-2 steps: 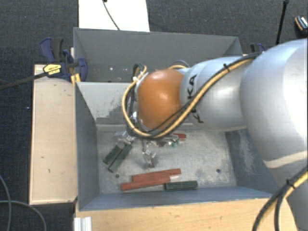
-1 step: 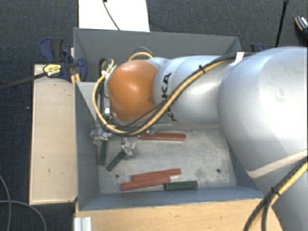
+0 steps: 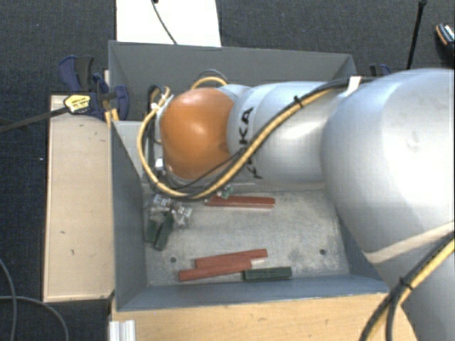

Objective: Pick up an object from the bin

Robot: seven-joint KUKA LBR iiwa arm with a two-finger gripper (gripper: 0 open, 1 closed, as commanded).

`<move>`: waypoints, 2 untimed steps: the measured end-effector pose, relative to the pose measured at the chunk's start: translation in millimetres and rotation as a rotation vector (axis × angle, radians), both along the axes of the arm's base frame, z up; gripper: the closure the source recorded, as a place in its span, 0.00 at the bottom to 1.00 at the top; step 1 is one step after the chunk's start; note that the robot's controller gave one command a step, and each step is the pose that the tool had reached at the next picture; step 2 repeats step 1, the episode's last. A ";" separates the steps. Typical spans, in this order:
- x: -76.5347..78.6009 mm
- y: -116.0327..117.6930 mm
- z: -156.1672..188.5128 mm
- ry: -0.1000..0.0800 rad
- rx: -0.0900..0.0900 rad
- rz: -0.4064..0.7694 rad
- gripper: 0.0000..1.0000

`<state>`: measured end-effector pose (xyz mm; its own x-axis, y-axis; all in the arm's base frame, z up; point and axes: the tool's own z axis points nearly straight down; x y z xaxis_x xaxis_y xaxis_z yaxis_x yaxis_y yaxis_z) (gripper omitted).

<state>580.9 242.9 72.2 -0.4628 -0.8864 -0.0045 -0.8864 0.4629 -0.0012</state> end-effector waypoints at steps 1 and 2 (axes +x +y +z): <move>-36.8 -31.9 142.6 -0.006 0.001 -0.036 1.00; -36.8 -31.9 142.6 -0.006 0.001 -0.036 1.00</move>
Offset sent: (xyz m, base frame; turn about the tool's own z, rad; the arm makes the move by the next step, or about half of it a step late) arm -0.0381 -0.0318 0.1371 0.0343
